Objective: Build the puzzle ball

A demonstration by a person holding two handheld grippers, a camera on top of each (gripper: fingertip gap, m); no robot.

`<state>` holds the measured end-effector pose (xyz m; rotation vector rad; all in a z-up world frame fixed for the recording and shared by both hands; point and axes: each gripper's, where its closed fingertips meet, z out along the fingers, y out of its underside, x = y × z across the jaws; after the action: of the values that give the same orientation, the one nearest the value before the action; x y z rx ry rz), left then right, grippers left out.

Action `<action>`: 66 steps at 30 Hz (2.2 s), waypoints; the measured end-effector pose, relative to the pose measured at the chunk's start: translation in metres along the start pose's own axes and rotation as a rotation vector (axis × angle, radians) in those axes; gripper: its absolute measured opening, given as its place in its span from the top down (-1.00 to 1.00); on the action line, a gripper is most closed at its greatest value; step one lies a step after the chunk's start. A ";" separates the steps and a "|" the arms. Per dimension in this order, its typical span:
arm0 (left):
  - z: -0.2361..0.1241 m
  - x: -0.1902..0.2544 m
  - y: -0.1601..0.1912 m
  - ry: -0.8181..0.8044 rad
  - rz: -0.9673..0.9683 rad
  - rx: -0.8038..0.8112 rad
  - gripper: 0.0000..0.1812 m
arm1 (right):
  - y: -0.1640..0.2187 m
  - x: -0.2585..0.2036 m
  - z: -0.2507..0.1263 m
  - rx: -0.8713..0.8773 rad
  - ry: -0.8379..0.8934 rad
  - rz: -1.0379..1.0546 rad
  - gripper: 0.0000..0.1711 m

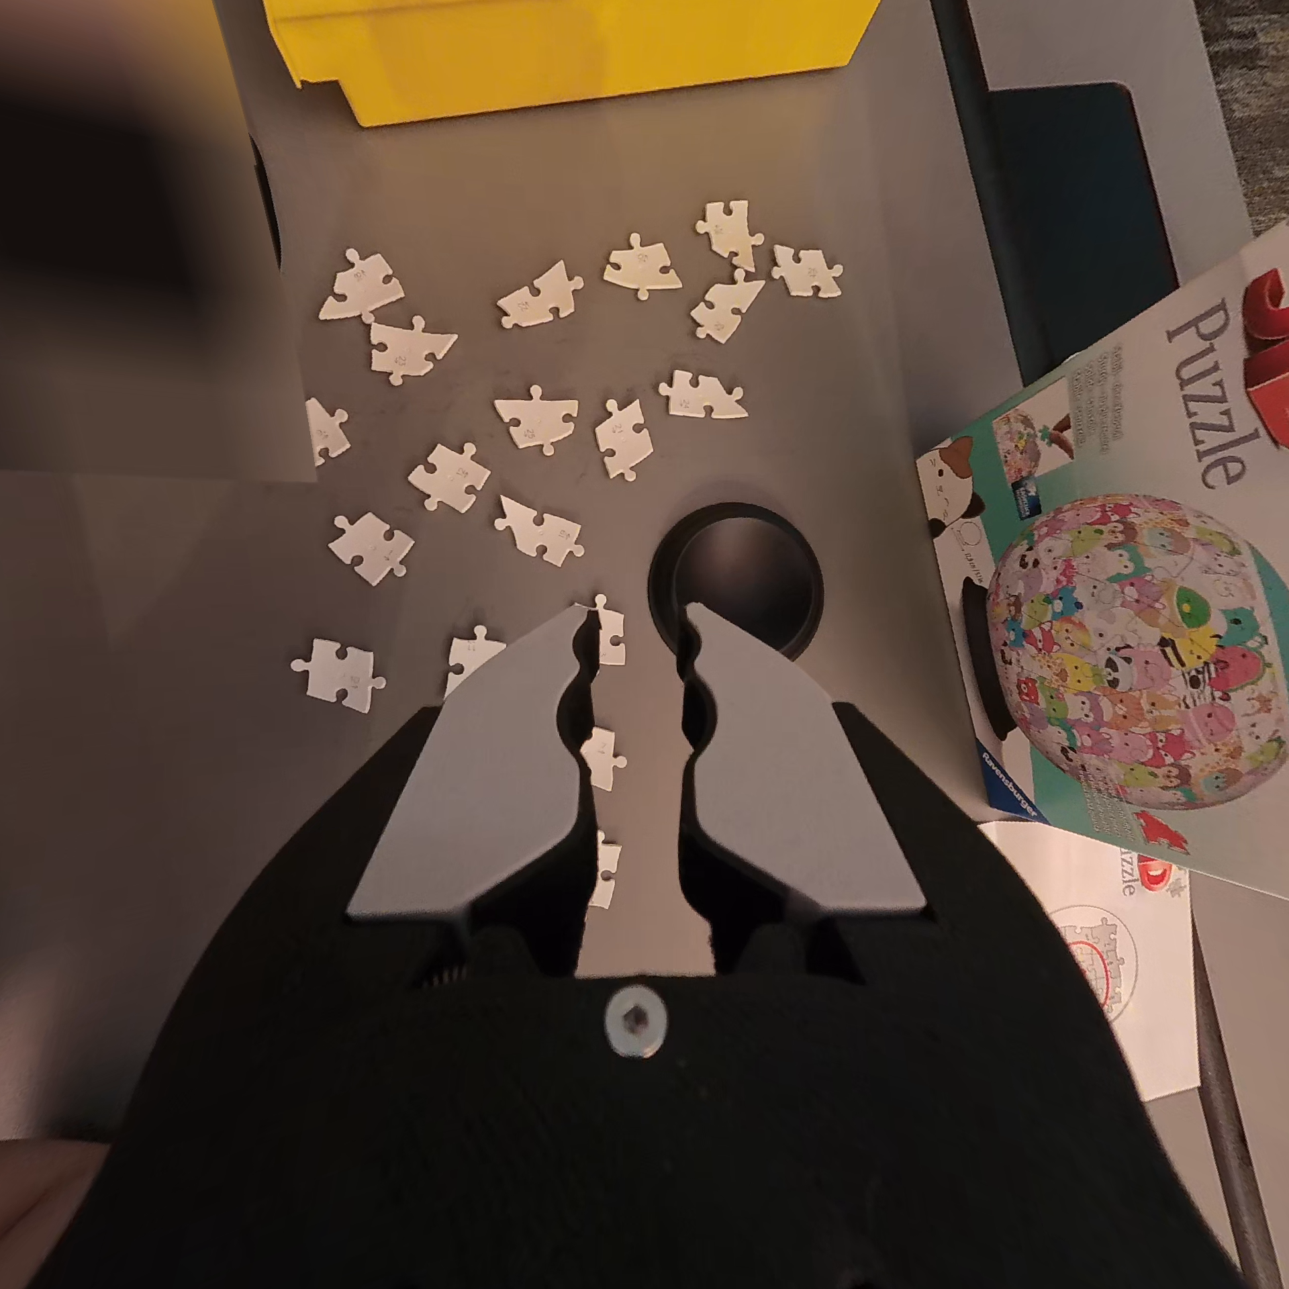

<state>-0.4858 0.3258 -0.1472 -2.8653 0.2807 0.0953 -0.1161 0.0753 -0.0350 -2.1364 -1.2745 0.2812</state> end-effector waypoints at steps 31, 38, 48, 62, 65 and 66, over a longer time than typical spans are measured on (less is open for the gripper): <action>-0.003 0.001 0.016 -0.027 0.085 -0.076 0.92 | 0.001 -0.004 0.000 -0.012 -0.009 -0.019 0.74; -0.013 0.009 0.015 -0.025 0.143 -0.065 1.00 | 0.001 -0.004 0.001 -0.013 -0.014 -0.019 0.75; -0.012 -0.005 0.027 -0.098 0.074 -0.129 0.72 | 0.001 -0.007 0.001 -0.017 -0.019 -0.027 0.74; -0.005 -0.008 0.026 -0.077 0.056 -0.119 0.78 | 0.002 -0.009 0.003 -0.030 -0.025 -0.038 0.74; -0.004 -0.004 0.026 -0.080 0.110 -0.110 0.87 | 0.001 -0.011 0.002 -0.028 -0.027 -0.043 0.75; -0.004 -0.002 0.026 -0.082 0.141 -0.110 0.91 | 0.001 -0.011 0.002 -0.029 -0.026 -0.044 0.75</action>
<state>-0.4928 0.3001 -0.1498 -2.9379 0.4751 0.2628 -0.1219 0.0667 -0.0388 -2.1323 -1.3459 0.2746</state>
